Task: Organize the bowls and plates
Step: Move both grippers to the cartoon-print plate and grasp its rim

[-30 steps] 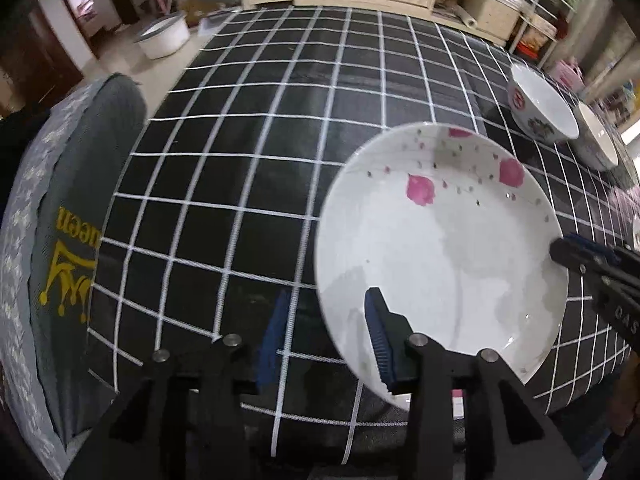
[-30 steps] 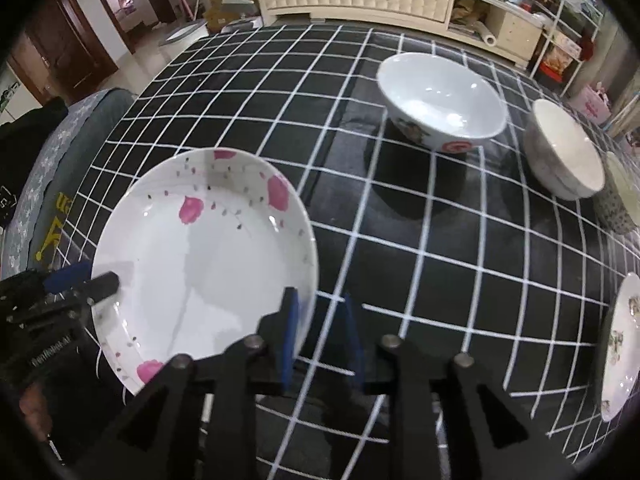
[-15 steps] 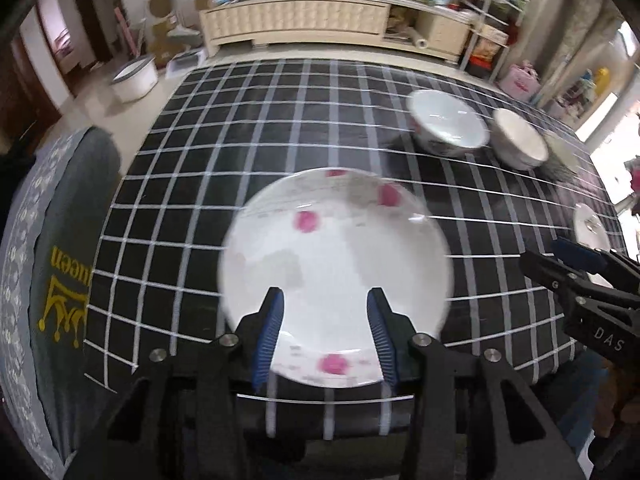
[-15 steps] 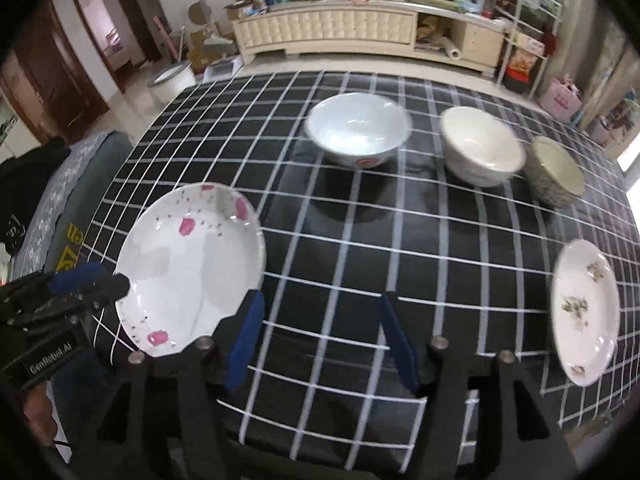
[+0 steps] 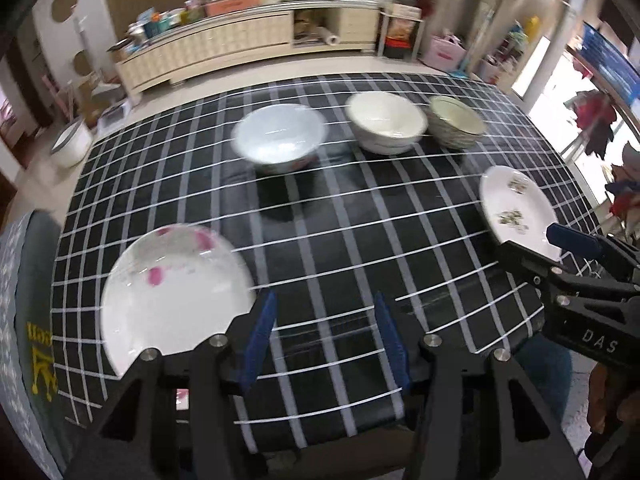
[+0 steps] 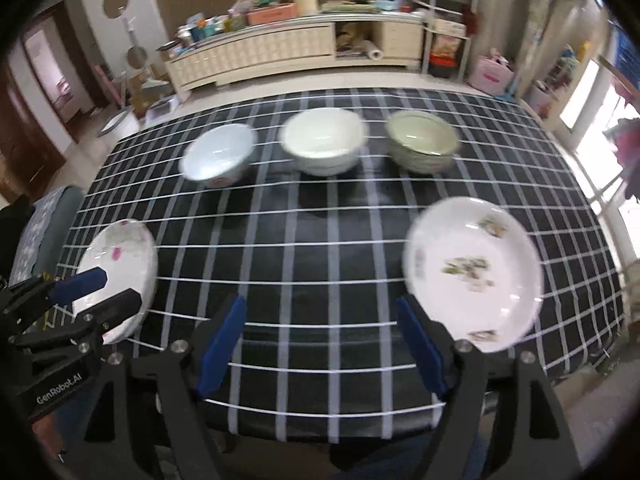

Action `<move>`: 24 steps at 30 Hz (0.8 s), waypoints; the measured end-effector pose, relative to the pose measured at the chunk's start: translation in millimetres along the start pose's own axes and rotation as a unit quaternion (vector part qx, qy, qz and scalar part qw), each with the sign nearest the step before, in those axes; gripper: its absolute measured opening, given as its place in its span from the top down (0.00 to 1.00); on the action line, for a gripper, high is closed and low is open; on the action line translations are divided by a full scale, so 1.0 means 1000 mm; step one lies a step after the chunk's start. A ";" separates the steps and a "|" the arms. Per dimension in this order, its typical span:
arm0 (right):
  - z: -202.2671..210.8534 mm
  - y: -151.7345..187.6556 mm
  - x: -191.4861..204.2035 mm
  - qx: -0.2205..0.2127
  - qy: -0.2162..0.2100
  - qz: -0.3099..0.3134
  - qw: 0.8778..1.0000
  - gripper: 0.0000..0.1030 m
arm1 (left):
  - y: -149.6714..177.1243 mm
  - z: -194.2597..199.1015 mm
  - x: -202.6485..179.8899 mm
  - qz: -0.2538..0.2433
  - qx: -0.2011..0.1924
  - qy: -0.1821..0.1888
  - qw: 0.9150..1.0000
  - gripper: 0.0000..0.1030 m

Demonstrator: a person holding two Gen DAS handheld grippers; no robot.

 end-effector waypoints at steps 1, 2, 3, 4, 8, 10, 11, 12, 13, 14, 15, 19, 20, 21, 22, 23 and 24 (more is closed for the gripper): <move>0.000 0.001 -0.009 0.000 0.001 -0.007 1.000 0.13 | -0.003 -0.001 -0.007 -0.005 0.000 0.001 1.000 0.53; 0.000 0.002 -0.020 -0.001 0.003 -0.014 1.000 0.12 | -0.008 -0.003 -0.018 -0.013 -0.001 0.002 1.000 0.53; 0.000 0.003 -0.031 0.001 0.005 -0.020 1.000 0.11 | -0.012 -0.005 -0.029 -0.022 0.000 0.004 1.000 0.53; -0.001 0.004 -0.041 0.004 0.007 -0.026 1.000 0.10 | -0.014 -0.006 -0.036 -0.027 0.000 0.006 1.000 0.53; -0.004 0.008 -0.078 0.013 0.020 -0.048 0.999 0.09 | -0.030 -0.018 -0.072 -0.049 0.008 0.019 0.999 0.45; -0.006 0.009 -0.092 0.016 0.028 -0.054 0.998 0.08 | -0.036 -0.024 -0.086 -0.057 0.011 0.023 0.998 0.42; -0.007 0.008 -0.099 0.017 0.032 -0.057 0.998 0.08 | -0.039 -0.028 -0.090 -0.060 0.014 0.025 0.998 0.42; -0.009 0.008 -0.107 0.019 0.036 -0.061 0.997 0.08 | -0.042 -0.032 -0.096 -0.063 0.018 0.026 0.997 0.42; -0.011 0.007 -0.114 0.021 0.037 -0.065 0.997 0.08 | -0.046 -0.036 -0.101 -0.065 0.022 0.027 0.997 0.42; -0.013 0.007 -0.120 0.023 0.038 -0.068 0.997 0.08 | -0.049 -0.041 -0.107 -0.066 0.027 0.029 0.997 0.42; -0.016 0.006 -0.127 0.027 0.040 -0.072 0.996 0.08 | -0.051 -0.044 -0.110 -0.067 0.031 0.030 0.997 0.42; -0.031 0.003 -0.152 0.041 0.050 -0.079 0.995 0.08 | -0.064 -0.066 -0.127 -0.076 0.051 0.030 0.995 0.42; -0.035 0.002 -0.157 0.046 0.052 -0.080 0.994 0.08 | -0.067 -0.071 -0.130 -0.078 0.053 0.026 0.995 0.42; -0.040 0.002 -0.163 0.051 0.054 -0.081 0.994 0.08 | -0.070 -0.075 -0.134 -0.081 0.054 0.023 0.995 0.42; -0.044 0.002 -0.169 0.056 0.055 -0.082 0.993 0.08 | -0.073 -0.080 -0.138 -0.084 0.058 0.022 0.995 0.42; -0.048 0.001 -0.173 0.059 0.056 -0.084 0.993 0.08 | -0.077 -0.086 -0.143 -0.087 0.063 0.024 0.994 0.42; -0.052 0.001 -0.178 0.063 0.057 -0.085 0.993 0.08 | -0.079 -0.090 -0.147 -0.089 0.066 0.028 0.993 0.42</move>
Point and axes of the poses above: each gripper's, at about its wrist camera, not at the fingertips, and z roughly against the way its jaws point, x to its left, y to its underside, the point moved 6 cm from there along -z, roughly the way its jaws point, and after that the axes turned 15 degrees about x, right-handed, at the moved point
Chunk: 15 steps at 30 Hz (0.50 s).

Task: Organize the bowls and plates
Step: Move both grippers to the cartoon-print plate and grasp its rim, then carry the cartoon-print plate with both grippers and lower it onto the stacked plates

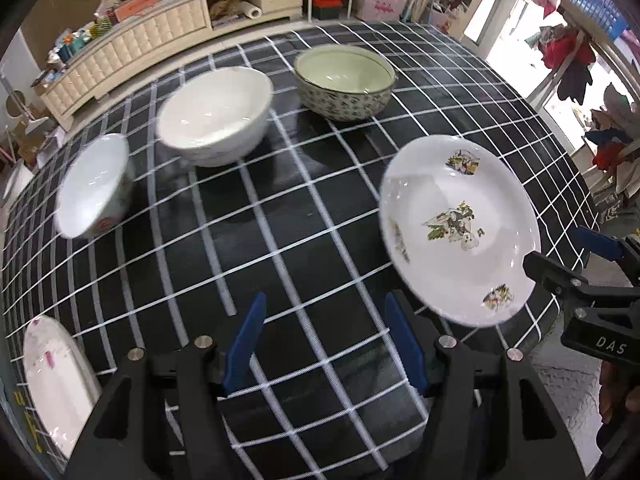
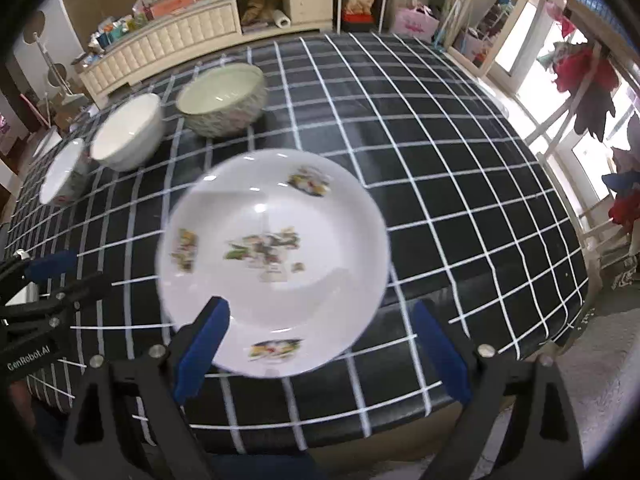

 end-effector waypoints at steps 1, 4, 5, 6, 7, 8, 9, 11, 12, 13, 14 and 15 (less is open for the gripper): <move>-0.004 -0.002 -0.005 0.003 0.002 -0.002 1.000 0.08 | -0.004 -0.005 -0.004 -0.003 0.003 0.003 1.000 0.42; -0.016 -0.009 -0.017 0.012 0.007 -0.008 1.000 0.08 | -0.019 -0.019 -0.016 -0.014 0.012 0.001 1.000 0.42; -0.019 -0.011 -0.019 0.016 0.006 -0.009 1.000 0.08 | -0.023 -0.025 -0.020 -0.019 0.016 0.000 1.000 0.42; -0.023 -0.014 -0.022 0.019 0.003 -0.011 1.000 0.08 | -0.026 -0.028 -0.023 -0.022 0.019 0.000 1.000 0.42; -0.025 -0.016 -0.024 0.020 0.001 -0.012 1.000 0.08 | -0.030 -0.032 -0.027 -0.026 0.023 -0.001 0.999 0.42; -0.027 -0.018 -0.026 0.020 -0.001 -0.014 1.000 0.08 | -0.033 -0.036 -0.029 -0.030 0.025 -0.003 0.999 0.42; -0.029 -0.020 -0.027 0.021 -0.003 -0.015 1.000 0.08 | -0.036 -0.039 -0.032 -0.033 0.026 -0.005 0.999 0.42; -0.032 -0.022 -0.028 0.025 -0.007 -0.014 1.000 0.08 | -0.041 -0.046 -0.035 -0.039 0.031 -0.011 0.999 0.42; -0.034 -0.023 -0.028 0.026 -0.007 -0.011 1.000 0.08 | -0.043 -0.048 -0.036 -0.041 0.033 -0.011 0.999 0.42; -0.036 -0.025 -0.029 0.027 -0.005 -0.010 1.000 0.08 | -0.045 -0.051 -0.035 -0.040 0.035 -0.007 0.999 0.42; -0.038 -0.026 -0.029 0.027 -0.001 -0.008 1.000 0.08 | -0.047 -0.053 -0.035 -0.039 0.036 -0.002 0.999 0.42; -0.039 -0.026 -0.029 0.028 0.001 -0.006 1.000 0.08 | -0.048 -0.055 -0.035 -0.039 0.038 0.001 0.999 0.42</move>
Point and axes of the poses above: each gripper's, at about its wrist camera, not at the fingertips, and z roughly against the way its jaws point, x to its left, y to its underside, the point moved 6 cm from there along -z, roughly the way its jaws point, and after that the axes turned 15 degrees about x, right-handed, at the moved point
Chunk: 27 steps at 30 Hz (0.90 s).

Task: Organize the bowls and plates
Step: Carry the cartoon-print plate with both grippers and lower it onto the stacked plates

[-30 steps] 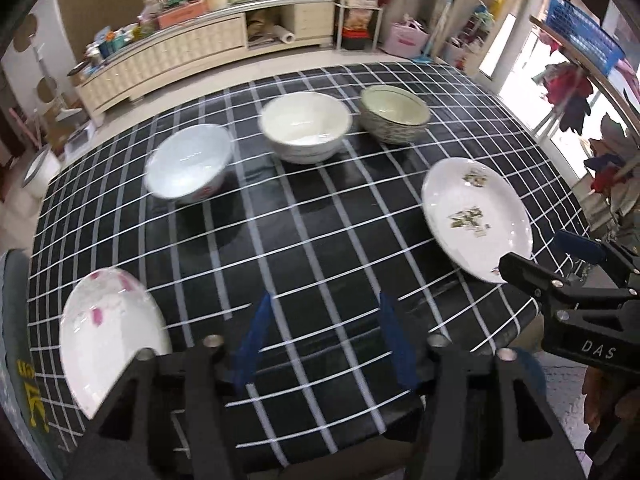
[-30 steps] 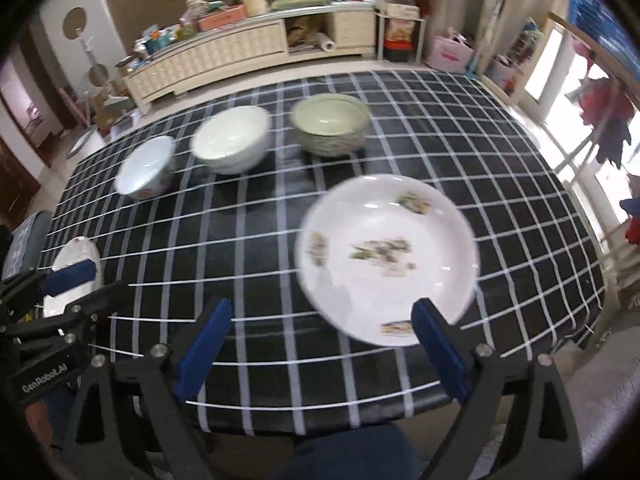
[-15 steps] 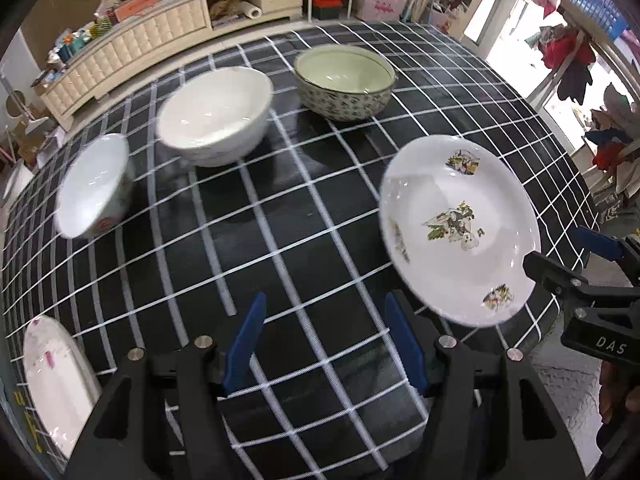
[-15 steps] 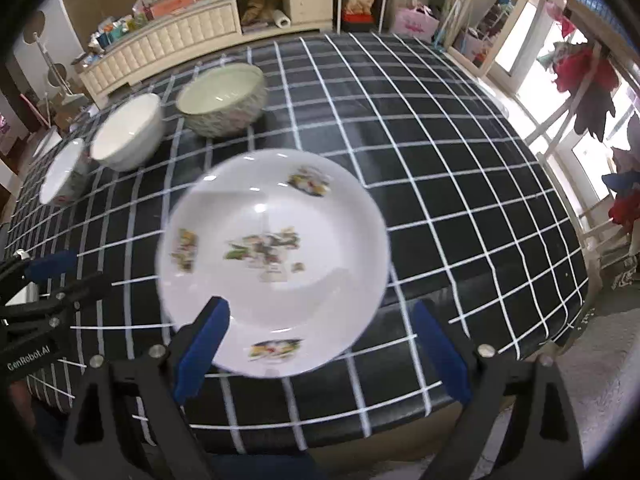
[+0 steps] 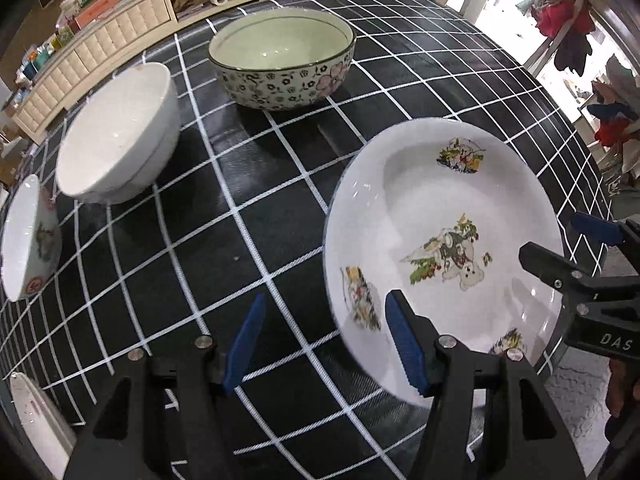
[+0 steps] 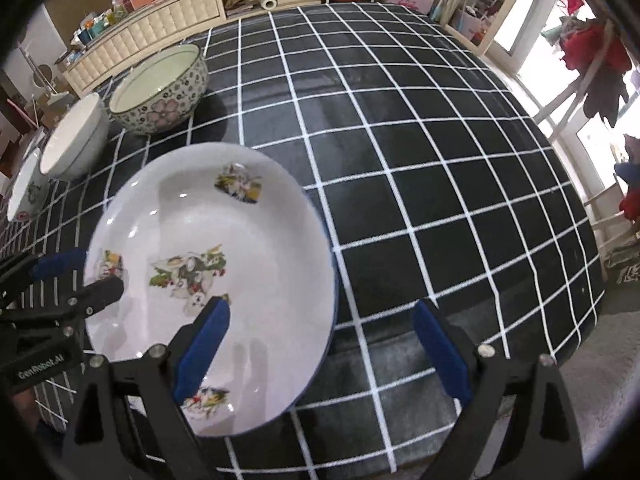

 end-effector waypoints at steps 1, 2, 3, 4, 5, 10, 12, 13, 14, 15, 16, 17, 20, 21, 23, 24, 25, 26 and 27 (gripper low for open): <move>-0.001 0.000 0.000 0.000 -0.001 0.001 1.000 0.09 | -0.002 -0.002 0.000 0.001 0.001 -0.003 1.000 0.42; -0.002 0.000 0.001 0.000 -0.003 0.001 1.000 0.11 | -0.003 -0.004 0.001 0.000 0.002 -0.006 1.000 0.42; -0.004 0.000 0.002 0.004 -0.007 0.001 1.000 0.17 | -0.004 -0.005 0.000 -0.001 0.003 -0.008 1.000 0.42; -0.007 0.001 0.003 0.010 -0.009 0.001 1.000 0.24 | -0.004 -0.007 -0.001 -0.003 0.003 -0.004 1.000 0.42; -0.010 0.001 0.003 0.014 -0.008 0.002 1.000 0.28 | -0.006 -0.008 -0.001 -0.004 0.004 -0.001 1.000 0.42; -0.007 0.004 0.005 0.005 -0.012 0.005 1.000 0.55 | -0.005 -0.008 -0.007 -0.015 -0.002 0.003 1.000 0.50; -0.006 0.005 0.007 0.006 -0.020 0.006 1.000 0.60 | -0.006 -0.008 -0.010 -0.019 0.001 0.011 1.000 0.55; -0.006 0.006 0.008 0.006 -0.025 0.008 1.000 0.65 | -0.006 -0.008 -0.012 -0.023 0.001 0.015 1.000 0.61; -0.005 0.007 0.008 0.007 -0.027 0.009 1.000 0.65 | -0.007 -0.008 -0.018 -0.032 0.000 0.021 0.999 0.71; -0.005 0.007 0.009 0.006 -0.029 0.009 1.000 0.65 | -0.008 -0.007 -0.021 -0.038 -0.001 0.018 0.999 0.71; -0.004 0.008 0.008 0.004 -0.032 0.009 0.999 0.67 | -0.008 -0.008 -0.022 -0.038 -0.002 0.015 0.999 0.71; -0.004 0.009 0.008 0.002 -0.035 0.009 0.999 0.68 | -0.009 -0.008 -0.022 -0.039 -0.003 0.015 0.999 0.71; -0.003 0.008 0.005 0.003 -0.050 -0.004 0.999 0.72 | -0.009 -0.009 -0.022 -0.039 -0.005 0.012 0.999 0.71; -0.002 0.010 0.004 0.004 -0.057 -0.013 0.998 0.74 | -0.008 -0.009 -0.023 -0.039 -0.005 0.006 0.999 0.71; -0.001 0.010 0.000 0.003 -0.060 -0.020 0.998 0.74 | -0.005 -0.007 -0.026 -0.052 -0.005 -0.003 0.999 0.71; 0.001 0.012 0.002 0.001 -0.058 -0.019 0.998 0.74 | -0.003 -0.006 -0.027 -0.054 -0.006 -0.003 0.998 0.71; 0.003 0.014 0.003 0.000 -0.056 -0.017 0.998 0.74 | 0.000 -0.005 -0.028 -0.057 -0.007 -0.003 0.998 0.71; 0.006 0.014 0.004 -0.002 -0.054 -0.015 0.998 0.75 | 0.002 -0.004 -0.027 -0.057 -0.007 -0.002 0.998 0.71; 0.010 0.015 0.007 -0.006 -0.053 -0.012 0.999 0.75 | 0.005 -0.002 -0.026 -0.056 -0.009 0.000 0.998 0.71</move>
Point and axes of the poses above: each gripper's, at about its wrist camera, not at the fingertips, and z roughly against the way its jaws point, x to its left, y to its underside, the point moved 6 cm from there along -z, roughly the way its jaws point, and after that the axes turned 15 degrees about x, right-handed, at the moved point
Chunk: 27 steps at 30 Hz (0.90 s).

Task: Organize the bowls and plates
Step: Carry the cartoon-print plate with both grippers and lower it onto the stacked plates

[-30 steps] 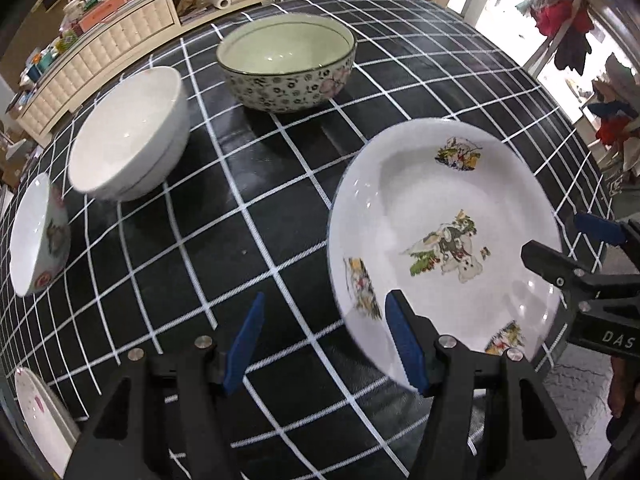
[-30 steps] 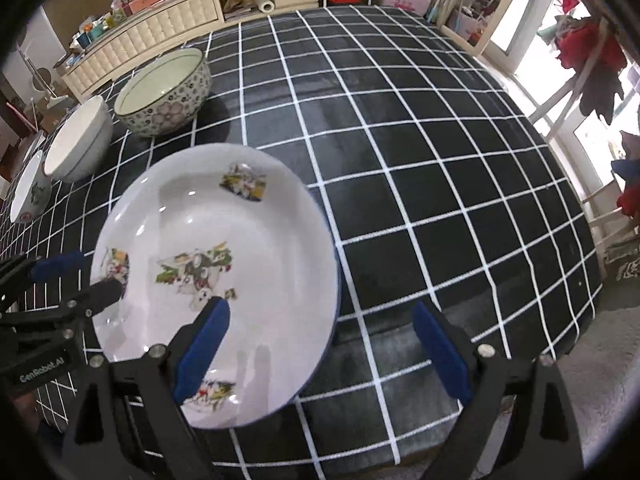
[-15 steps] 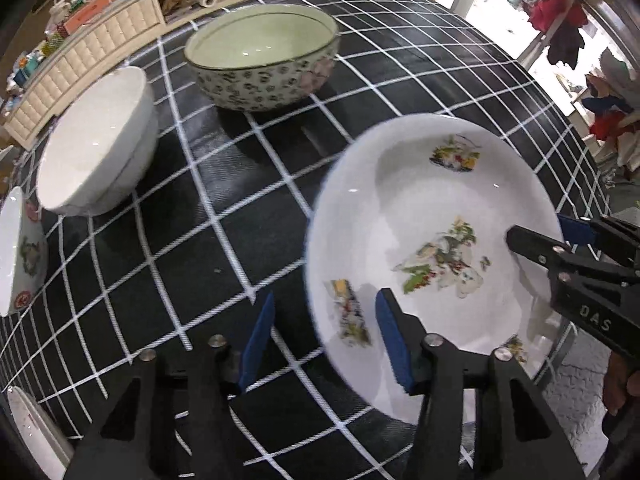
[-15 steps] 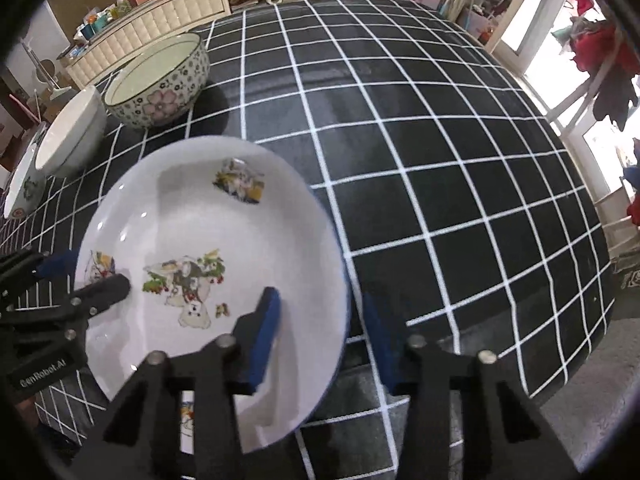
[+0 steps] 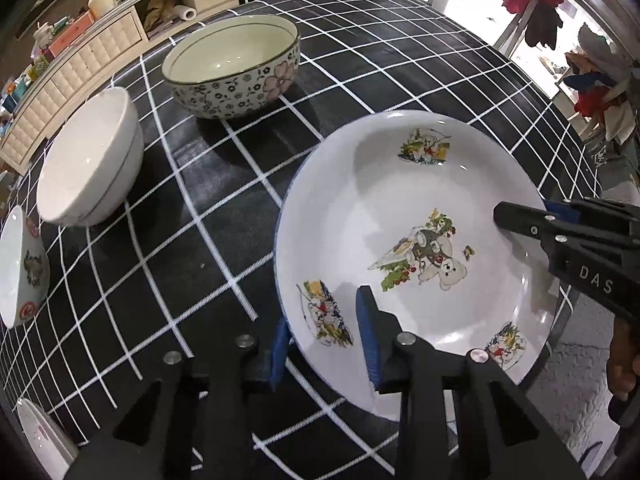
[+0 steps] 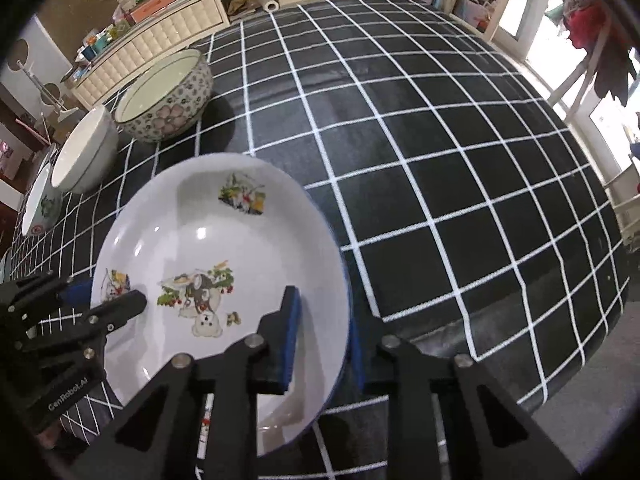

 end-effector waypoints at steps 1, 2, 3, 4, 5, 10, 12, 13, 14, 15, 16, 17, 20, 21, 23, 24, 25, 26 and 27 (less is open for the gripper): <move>0.005 0.001 0.004 -0.005 0.001 0.005 1.000 0.76 | 0.002 0.003 0.002 0.003 -0.002 0.003 1.000 0.71; 0.009 0.001 0.011 -0.010 0.004 0.011 1.000 0.76 | 0.005 0.006 0.006 0.010 -0.005 0.008 1.000 0.71; 0.014 0.003 0.017 -0.014 0.007 0.017 1.000 0.76 | 0.009 0.011 0.010 0.016 -0.008 0.010 1.000 0.71; 0.019 0.005 0.022 -0.018 0.008 0.023 1.000 0.76 | 0.012 0.015 0.013 0.019 -0.011 0.010 1.000 0.71; 0.023 0.006 0.026 -0.020 0.005 0.028 0.999 0.76 | 0.015 0.020 0.016 0.023 -0.015 0.008 1.000 0.71; 0.041 0.009 0.072 -0.035 -0.008 0.059 0.998 0.76 | 0.044 0.052 0.049 0.050 -0.036 -0.009 0.998 0.71; 0.047 0.009 0.092 -0.041 -0.012 0.071 0.997 0.77 | 0.057 0.062 0.064 0.061 -0.042 -0.015 0.997 0.71; 0.049 0.012 0.102 -0.044 -0.016 0.075 0.996 0.77 | 0.066 0.068 0.074 0.070 -0.045 -0.021 0.996 0.71; 0.050 0.012 0.112 -0.045 -0.018 0.080 0.996 0.77 | 0.073 0.073 0.081 0.077 -0.048 -0.024 0.996 0.71; 0.051 0.014 0.123 -0.045 -0.022 0.087 0.995 0.77 | 0.080 0.076 0.088 0.083 -0.050 -0.026 0.995 0.71; 0.051 0.016 0.134 -0.045 -0.026 0.093 0.994 0.77 | 0.091 0.081 0.099 0.093 -0.052 -0.031 0.994 0.71; 0.053 0.019 0.145 -0.046 -0.028 0.101 0.993 0.77 | 0.098 0.084 0.105 0.098 -0.053 -0.033 0.993 0.71; 0.057 0.026 0.177 -0.047 -0.031 0.123 0.991 0.77 | 0.124 0.093 0.131 0.120 -0.058 -0.037 0.990 0.71; 0.058 0.029 0.186 -0.048 -0.033 0.129 0.990 0.78 | 0.131 0.095 0.137 0.127 -0.059 -0.038 0.989 0.71; 0.058 0.036 0.205 -0.048 -0.034 0.142 0.988 0.78 | 0.151 0.101 0.155 0.142 -0.062 -0.040 0.987 0.71; 0.059 0.040 0.217 -0.048 -0.036 0.148 0.987 0.78 | 0.161 0.104 0.161 0.148 -0.063 -0.041 0.986 0.71; 0.059 0.042 0.226 -0.047 -0.036 0.153 0.986 0.78 | 0.170 0.106 0.169 0.155 -0.064 -0.043 0.985 0.71; 0.060 0.046 0.236 -0.047 -0.037 0.158 0.986 0.78 | 0.179 0.109 0.174 0.161 -0.066 -0.044 0.984 0.71; 0.059 0.049 0.246 -0.046 -0.038 0.164 0.985 0.78 | 0.188 0.111 0.179 0.166 -0.067 -0.046 0.983 0.71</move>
Point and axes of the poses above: each gripper's, at about its wrist camera, not at the fingertips, and z roughly against the way its jaws point, x to its left, y to its underside, the point moved 6 cm from there along -z, roughly the way its jaws point, and after that the axes turned 15 degrees about x, right-handed, at the moved point
